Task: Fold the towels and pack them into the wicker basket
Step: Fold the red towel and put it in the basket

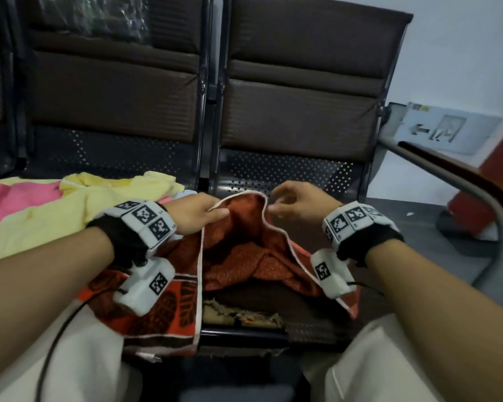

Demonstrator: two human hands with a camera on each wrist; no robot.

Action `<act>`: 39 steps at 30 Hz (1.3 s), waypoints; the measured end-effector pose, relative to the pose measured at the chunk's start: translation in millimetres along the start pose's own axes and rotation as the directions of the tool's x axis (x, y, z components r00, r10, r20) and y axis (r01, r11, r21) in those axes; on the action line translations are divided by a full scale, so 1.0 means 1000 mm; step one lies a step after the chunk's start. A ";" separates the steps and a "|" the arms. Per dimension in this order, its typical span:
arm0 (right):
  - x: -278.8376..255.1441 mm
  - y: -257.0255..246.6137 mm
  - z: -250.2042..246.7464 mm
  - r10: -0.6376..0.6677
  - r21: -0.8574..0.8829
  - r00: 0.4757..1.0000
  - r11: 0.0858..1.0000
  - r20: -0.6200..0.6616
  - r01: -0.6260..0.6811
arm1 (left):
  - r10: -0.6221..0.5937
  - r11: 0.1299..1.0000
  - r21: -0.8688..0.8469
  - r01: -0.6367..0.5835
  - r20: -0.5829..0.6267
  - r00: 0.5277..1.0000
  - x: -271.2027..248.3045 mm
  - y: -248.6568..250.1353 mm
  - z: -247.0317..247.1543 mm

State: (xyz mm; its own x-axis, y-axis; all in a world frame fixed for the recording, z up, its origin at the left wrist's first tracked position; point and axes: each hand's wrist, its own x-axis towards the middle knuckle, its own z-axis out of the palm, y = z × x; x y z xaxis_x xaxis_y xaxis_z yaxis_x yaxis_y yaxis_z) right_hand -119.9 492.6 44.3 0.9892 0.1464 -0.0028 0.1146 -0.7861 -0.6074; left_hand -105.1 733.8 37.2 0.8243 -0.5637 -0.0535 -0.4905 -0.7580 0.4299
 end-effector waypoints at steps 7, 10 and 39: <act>-0.011 0.032 0.021 0.393 -0.641 0.877 0.755 0.275 -0.138 | -0.023 0.999 -0.041 0.020 -0.060 0.998 -0.001 0.009 0.004; -0.017 0.043 0.020 0.502 -0.713 0.783 0.692 0.368 -0.109 | -0.056 0.991 -0.128 0.035 -0.166 0.985 0.001 0.010 0.000; 0.004 -0.003 0.032 0.144 -0.303 0.984 0.947 0.102 -0.107 | -0.377 0.918 0.115 0.380 -0.044 0.925 0.019 -0.028 0.013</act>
State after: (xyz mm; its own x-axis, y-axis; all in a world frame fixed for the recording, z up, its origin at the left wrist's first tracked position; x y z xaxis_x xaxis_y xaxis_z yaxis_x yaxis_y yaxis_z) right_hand -119.6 515.1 20.7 0.9810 0.0918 -0.1711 0.0298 -0.9420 -0.3344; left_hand -79.2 739.6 12.0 0.9600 -0.2210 -0.1720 -0.1698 -0.9477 0.2704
